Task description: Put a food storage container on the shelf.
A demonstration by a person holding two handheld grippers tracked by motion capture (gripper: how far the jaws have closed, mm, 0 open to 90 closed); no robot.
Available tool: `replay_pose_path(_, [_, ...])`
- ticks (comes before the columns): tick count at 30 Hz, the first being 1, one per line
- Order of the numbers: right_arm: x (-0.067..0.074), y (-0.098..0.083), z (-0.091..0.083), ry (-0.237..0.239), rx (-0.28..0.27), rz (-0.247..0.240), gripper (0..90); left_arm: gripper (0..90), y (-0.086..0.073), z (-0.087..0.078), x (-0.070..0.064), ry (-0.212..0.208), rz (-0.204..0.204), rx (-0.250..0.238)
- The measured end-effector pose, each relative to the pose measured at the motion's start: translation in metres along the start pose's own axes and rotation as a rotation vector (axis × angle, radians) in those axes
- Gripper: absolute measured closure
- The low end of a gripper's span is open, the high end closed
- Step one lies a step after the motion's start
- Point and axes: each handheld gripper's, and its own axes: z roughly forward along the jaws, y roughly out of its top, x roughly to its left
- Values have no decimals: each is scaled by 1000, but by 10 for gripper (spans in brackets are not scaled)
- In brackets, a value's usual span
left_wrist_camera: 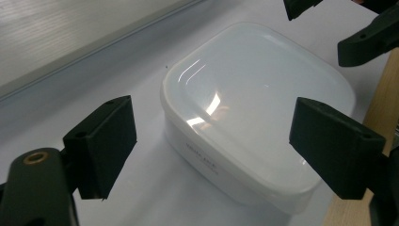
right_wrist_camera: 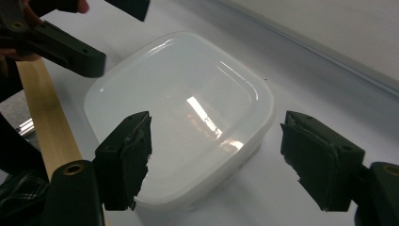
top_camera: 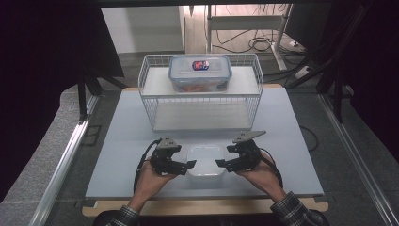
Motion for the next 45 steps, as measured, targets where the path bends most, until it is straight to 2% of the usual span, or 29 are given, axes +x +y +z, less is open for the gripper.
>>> replay_pose_path(2, [0, -1, 3, -6, 14, -4, 258, 95, -1, 6, 1, -10, -5, 15])
replay_pose_path(5, [-2, -4, 7, -2, 22, 11, 255, 85, -4, 15, 2, -38, -7, 49])
replay_pose_path(8, [-3, -8, 13, 7, 47, 22, 239, 99, -6, 17, 4, -84, -49, 42])
replay_pose_path(10, [-4, -10, 15, 46, 44, 53, 254, 152, -8, 16, 5, -123, -68, 35])
replay_pose_path(11, [-4, -10, 15, 46, 46, 56, 259, 173, -9, 16, 4, -122, -75, 34])
replay_pose_path(12, [-3, -10, 15, 48, 48, 60, 267, 181, -10, 16, 5, -144, -96, 40])
replay_pose_path(15, [-3, -11, 11, 54, 56, 100, 342, 240, -13, 12, 5, -156, -154, 39])
replay_pose_path(18, [-6, -13, 7, 70, 61, 153, 426, 351, -16, 6, 4, -164, -182, 44])
replay_pose_path(20, [-9, -13, 5, 80, 70, 186, 461, 395, -17, 4, 4, -176, -203, 44])
replay_pose_path(23, [-10, -13, 5, 84, 75, 198, 430, 411, -17, 4, 6, -195, -209, 42])
replay_pose_path(25, [-12, -14, 10, 109, 96, 230, 327, 442, -17, 5, 5, -193, -190, 39])
replay_pose_path(27, [-16, -17, 12, 134, 90, 267, 327, 443, -17, 5, 4, -189, -192, 38])
replay_pose_path(29, [-16, -17, 11, 136, 86, 278, 370, 442, -17, 5, 5, -194, -205, 37])
replay_pose_path(33, [-12, -15, 3, 97, 82, 273, 510, 447, -17, 3, 5, -191, -233, 55])
replay_pose_path(35, [-11, -16, 0, 96, 73, 294, 568, 525, -17, -1, 4, -182, -272, 52])
replay_pose_path(38, [-13, -17, -3, 112, 59, 338, 635, 623, -21, -6, 6, -203, -327, 32])
replay_pose_path(41, [-12, -16, -5, 98, 33, 348, 679, 670, -21, -10, 6, -199, -342, 13])
replay_pose_path(44, [-13, -15, -10, 79, -12, 353, 762, 769, -23, -13, 8, -220, -366, -31])
replay_pose_path(45, [-14, -15, -12, 69, -28, 356, 782, 809, -23, -12, 7, -213, -352, -38])
